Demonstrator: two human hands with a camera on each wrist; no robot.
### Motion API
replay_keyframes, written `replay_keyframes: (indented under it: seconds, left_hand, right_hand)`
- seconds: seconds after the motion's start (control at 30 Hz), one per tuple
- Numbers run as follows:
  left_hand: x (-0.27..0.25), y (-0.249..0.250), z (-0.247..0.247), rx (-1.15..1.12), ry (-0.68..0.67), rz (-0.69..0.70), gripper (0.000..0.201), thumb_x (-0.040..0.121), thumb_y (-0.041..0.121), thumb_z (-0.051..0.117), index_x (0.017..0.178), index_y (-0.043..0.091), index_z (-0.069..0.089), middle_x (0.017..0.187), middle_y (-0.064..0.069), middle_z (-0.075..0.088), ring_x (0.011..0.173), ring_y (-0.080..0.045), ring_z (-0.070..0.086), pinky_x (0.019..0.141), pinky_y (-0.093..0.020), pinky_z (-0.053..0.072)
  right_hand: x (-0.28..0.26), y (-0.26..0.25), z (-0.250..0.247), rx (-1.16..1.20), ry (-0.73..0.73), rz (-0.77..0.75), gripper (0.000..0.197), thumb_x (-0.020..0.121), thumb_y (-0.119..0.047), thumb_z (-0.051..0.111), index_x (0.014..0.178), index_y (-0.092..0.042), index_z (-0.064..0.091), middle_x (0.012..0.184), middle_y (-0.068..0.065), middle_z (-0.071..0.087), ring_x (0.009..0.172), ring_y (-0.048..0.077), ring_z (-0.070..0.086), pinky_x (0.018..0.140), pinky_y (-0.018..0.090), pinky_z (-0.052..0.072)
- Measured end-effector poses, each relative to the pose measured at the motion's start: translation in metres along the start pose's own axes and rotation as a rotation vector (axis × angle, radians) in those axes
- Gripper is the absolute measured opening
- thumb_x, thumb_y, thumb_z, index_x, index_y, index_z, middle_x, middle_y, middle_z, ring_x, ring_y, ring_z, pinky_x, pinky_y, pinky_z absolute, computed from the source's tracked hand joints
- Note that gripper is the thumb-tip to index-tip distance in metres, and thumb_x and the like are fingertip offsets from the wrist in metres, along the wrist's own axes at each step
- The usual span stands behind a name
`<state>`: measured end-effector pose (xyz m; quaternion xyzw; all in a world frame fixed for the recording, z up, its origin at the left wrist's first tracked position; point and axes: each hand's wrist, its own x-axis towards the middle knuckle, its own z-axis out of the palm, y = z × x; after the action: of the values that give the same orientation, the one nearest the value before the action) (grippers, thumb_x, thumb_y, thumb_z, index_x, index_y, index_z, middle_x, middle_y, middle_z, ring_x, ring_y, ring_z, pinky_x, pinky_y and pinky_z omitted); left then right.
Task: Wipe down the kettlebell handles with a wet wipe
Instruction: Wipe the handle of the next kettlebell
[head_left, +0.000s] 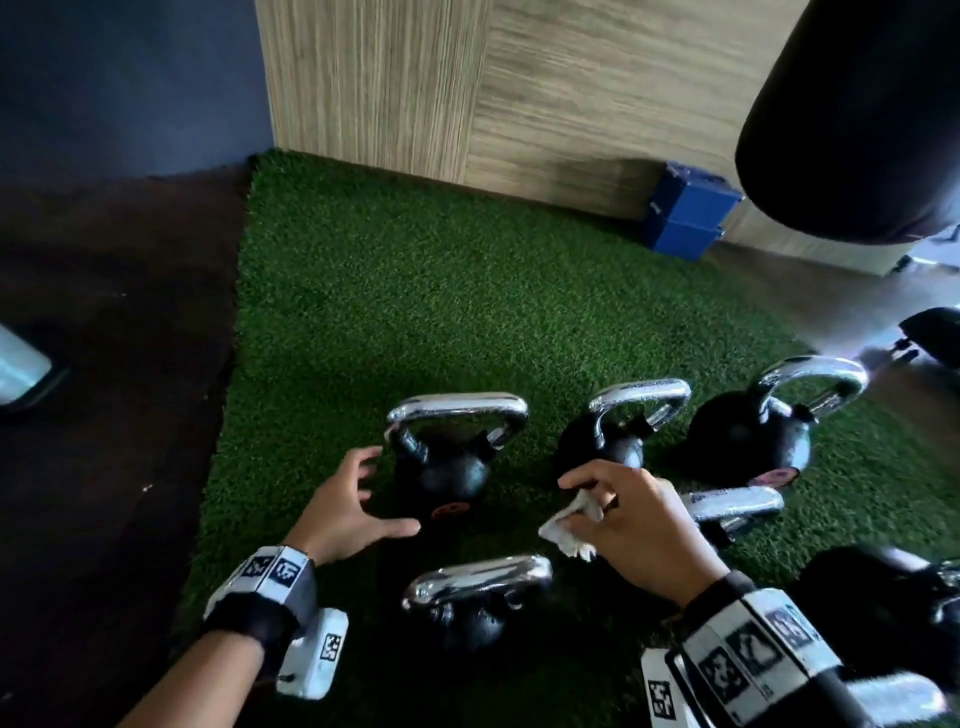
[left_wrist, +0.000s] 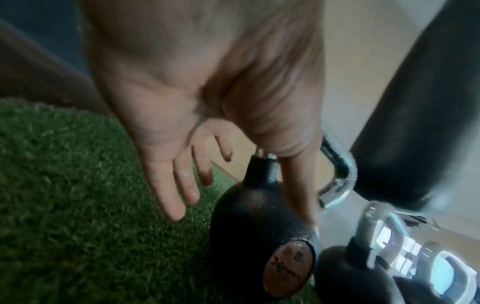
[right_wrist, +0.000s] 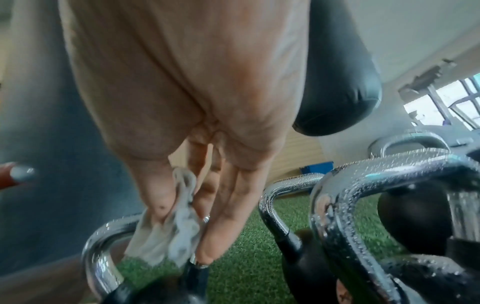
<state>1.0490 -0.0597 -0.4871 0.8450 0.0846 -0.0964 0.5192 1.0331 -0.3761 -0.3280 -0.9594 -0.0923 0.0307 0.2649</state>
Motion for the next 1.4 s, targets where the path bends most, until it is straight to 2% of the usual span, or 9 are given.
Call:
replay_keyframes:
  seconds: [0.1,0.17,0.3,0.43,0.73,0.87,1.07,1.27,1.4]
  left_hand:
    - [0.026,0.017,0.012,-0.204,0.097,0.016,0.126,0.033,0.069,0.094,0.144,0.037,0.042,0.138,0.019,0.050,0.130,-0.006,0.047,0.113,-0.030,0.033]
    - [0.041,0.025,0.021,-0.248,0.116,0.011,0.107,0.025,0.080,0.088,0.120,0.040,0.060,0.116,0.022,0.069,0.113,0.003,0.061,0.107,-0.029,0.040]
    - [0.057,0.029,0.042,-0.241,0.183,0.003,0.075,0.033,0.082,0.085,0.099,0.050,0.071,0.096,0.033,0.073,0.090,0.018,0.064,0.091,-0.016,0.048]
    - [0.061,0.027,0.045,-0.230,0.168,0.030,0.058,0.062,0.059,0.090,0.116,0.055,0.067,0.107,0.035,0.068,0.099,0.024,0.056,0.094,-0.010,0.039]
    - [0.065,0.024,0.050,-0.297,0.156,0.017,0.057,0.074,0.046,0.086,0.127,0.037,0.067,0.125,0.021,0.067,0.115,0.011,0.057,0.105,-0.018,0.038]
    - [0.065,0.023,0.053,-0.306,0.167,0.009,0.050,0.074,0.047,0.087,0.120,0.045,0.068,0.122,0.022,0.070,0.116,0.008,0.060,0.107,-0.021,0.040]
    - [0.067,0.021,0.053,-0.292,0.169,0.042,0.065,0.059,0.069,0.083,0.118,0.047,0.069,0.115,0.027,0.071,0.112,0.011,0.061,0.104,-0.020,0.043]
    - [0.064,0.025,0.052,-0.257,0.181,0.042,0.051,0.060,0.070,0.077,0.108,0.059,0.066,0.108,0.040,0.068,0.103,0.023,0.058,0.092,-0.007,0.040]
    - [0.064,0.024,0.052,-0.260,0.166,0.055,0.038,0.071,0.057,0.085,0.100,0.068,0.062,0.099,0.051,0.061,0.096,0.031,0.054,0.082,0.002,0.035]
  right_hand:
    - [0.015,-0.006,-0.011,0.213,0.059,0.042,0.030,0.069,-0.012,0.082,0.090,-0.030,0.070,0.079,-0.001,0.072,0.073,0.017,0.071,0.073,0.042,0.060]
    - [0.029,-0.012,-0.017,0.259,0.114,0.002,0.029,0.070,-0.012,0.084,0.087,-0.028,0.067,0.080,-0.001,0.074,0.073,0.019,0.072,0.074,0.046,0.061]
    - [0.063,-0.021,-0.026,0.326,0.164,-0.110,0.026,0.073,-0.008,0.085,0.089,-0.022,0.069,0.084,-0.006,0.076,0.078,0.011,0.073,0.075,0.028,0.061]
    - [0.094,-0.032,-0.021,0.247,0.142,-0.216,0.020,0.076,-0.005,0.081,0.091,-0.019,0.079,0.085,-0.011,0.077,0.079,-0.001,0.071,0.069,0.001,0.047]
    - [0.132,-0.055,0.017,0.050,0.100,-0.424,0.010,0.086,-0.014,0.074,0.090,-0.015,0.082,0.076,-0.007,0.073,0.065,0.000,0.057,0.062,0.000,0.041]
    - [0.138,-0.067,0.028,0.017,0.029,-0.396,0.012,0.093,-0.024,0.070,0.096,-0.021,0.081,0.084,-0.002,0.077,0.068,0.008,0.067,0.065,0.019,0.054]
    - [0.139,-0.069,0.039,-0.003,-0.040,-0.221,0.011,0.092,-0.016,0.072,0.101,-0.011,0.070,0.085,-0.010,0.056,0.075,0.006,0.058,0.068,0.018,0.048]
    - [0.131,-0.065,0.038,-0.084,0.005,-0.245,0.010,0.089,-0.002,0.069,0.100,-0.003,0.068,0.101,0.005,0.067,0.088,0.021,0.068,0.073,0.028,0.056]
    - [0.130,-0.056,0.037,-0.033,0.002,-0.260,0.012,0.090,-0.007,0.071,0.102,-0.008,0.073,0.084,-0.015,0.056,0.073,-0.001,0.059,0.060,0.002,0.042]
